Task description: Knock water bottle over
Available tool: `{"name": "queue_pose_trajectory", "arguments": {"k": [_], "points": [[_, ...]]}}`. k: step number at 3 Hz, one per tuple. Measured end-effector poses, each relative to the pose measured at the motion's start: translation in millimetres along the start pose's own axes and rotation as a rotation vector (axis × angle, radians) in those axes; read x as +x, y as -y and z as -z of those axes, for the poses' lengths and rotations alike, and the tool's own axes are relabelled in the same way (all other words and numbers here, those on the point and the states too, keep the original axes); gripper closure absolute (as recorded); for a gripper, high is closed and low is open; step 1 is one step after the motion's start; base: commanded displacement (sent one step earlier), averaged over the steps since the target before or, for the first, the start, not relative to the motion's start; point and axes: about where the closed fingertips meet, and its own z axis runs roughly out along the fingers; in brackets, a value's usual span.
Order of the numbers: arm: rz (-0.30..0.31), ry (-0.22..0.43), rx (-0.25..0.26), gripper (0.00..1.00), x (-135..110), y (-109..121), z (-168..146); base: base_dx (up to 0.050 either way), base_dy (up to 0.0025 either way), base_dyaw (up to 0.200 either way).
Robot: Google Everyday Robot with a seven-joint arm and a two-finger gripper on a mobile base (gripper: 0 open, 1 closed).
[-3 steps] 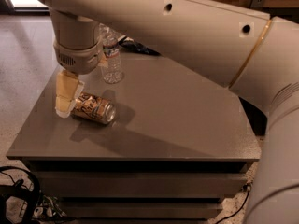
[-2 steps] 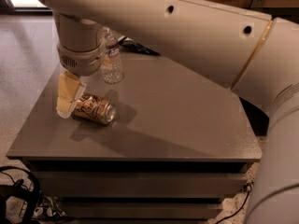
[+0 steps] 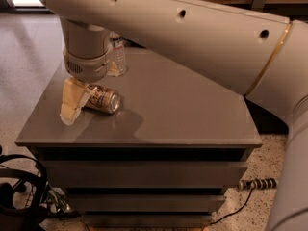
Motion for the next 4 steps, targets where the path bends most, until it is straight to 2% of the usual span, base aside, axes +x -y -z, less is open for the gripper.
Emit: {"name": "queue_pose_trajectory", "arguments": {"k": [4], "points": [[0.000, 0.000, 0.000, 0.00, 0.0, 0.0, 0.0, -0.050, -0.00001, 0.000]]}}
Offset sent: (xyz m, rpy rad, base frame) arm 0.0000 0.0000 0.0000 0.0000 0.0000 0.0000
